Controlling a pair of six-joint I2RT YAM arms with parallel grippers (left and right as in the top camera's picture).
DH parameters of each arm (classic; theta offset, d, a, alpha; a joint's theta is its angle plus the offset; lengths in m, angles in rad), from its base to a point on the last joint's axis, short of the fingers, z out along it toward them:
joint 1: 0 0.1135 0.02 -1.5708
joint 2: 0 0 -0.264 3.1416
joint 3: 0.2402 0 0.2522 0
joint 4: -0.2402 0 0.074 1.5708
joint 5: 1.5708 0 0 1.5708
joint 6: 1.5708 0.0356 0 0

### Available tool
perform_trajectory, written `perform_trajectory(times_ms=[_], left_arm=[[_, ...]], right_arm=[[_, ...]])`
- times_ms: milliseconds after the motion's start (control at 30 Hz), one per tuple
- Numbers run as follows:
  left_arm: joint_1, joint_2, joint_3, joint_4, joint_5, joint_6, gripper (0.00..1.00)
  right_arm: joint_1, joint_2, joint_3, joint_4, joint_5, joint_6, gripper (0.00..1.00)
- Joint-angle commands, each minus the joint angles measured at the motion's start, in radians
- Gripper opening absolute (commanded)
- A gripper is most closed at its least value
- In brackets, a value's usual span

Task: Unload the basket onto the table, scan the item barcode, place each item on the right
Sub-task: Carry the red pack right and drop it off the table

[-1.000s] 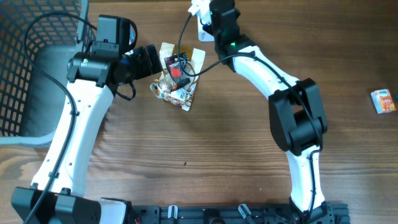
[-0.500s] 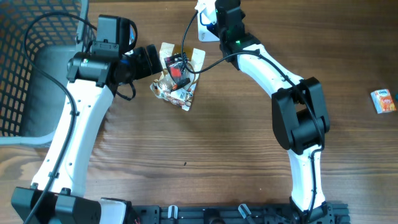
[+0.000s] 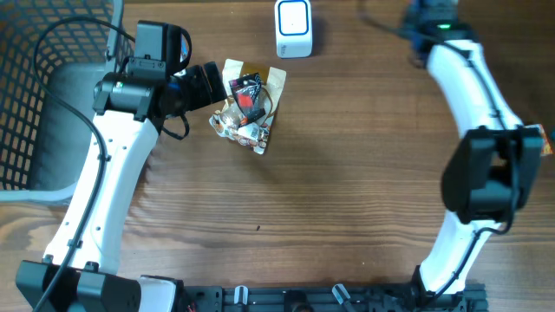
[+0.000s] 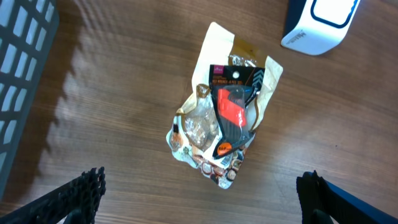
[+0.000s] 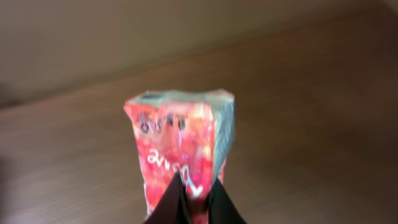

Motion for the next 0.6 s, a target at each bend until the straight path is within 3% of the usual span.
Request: perform_trajectory(times_ms=[0, 167, 267, 367, 433, 500, 567], left_arm=[[0.002, 0.004, 0.003, 0.002, -0.006, -0.009, 1.00], [0.002, 0.004, 0.003, 0.002, -0.006, -0.009, 1.00], [0.002, 0.004, 0.003, 0.002, -0.006, -0.009, 1.00], [0.002, 0.004, 0.003, 0.002, -0.006, -0.009, 1.00], [0.002, 0.004, 0.003, 0.002, -0.006, -0.009, 1.00], [0.002, 0.004, 0.003, 0.002, -0.006, -0.009, 1.00], [0.002, 0.004, 0.003, 0.002, -0.006, -0.009, 1.00]], right_arm=[[-0.129, -0.005, -0.011, -0.129, 0.009, 0.108, 0.05], [-0.326, -0.002, -0.016, -0.241, 0.066, 0.107, 0.05], [-0.410, -0.002, -0.053, -0.203, 0.073, 0.104, 0.06], [-0.472, -0.002, -0.114, -0.111, 0.063, 0.097, 0.15], [-0.484, -0.002, -0.142, -0.060, 0.022, 0.096, 0.31], [-0.483, -0.002, -0.156, -0.034, -0.024, 0.095, 0.55], [-0.483, -0.002, -0.156, -0.029, -0.056, 0.088, 0.69]])
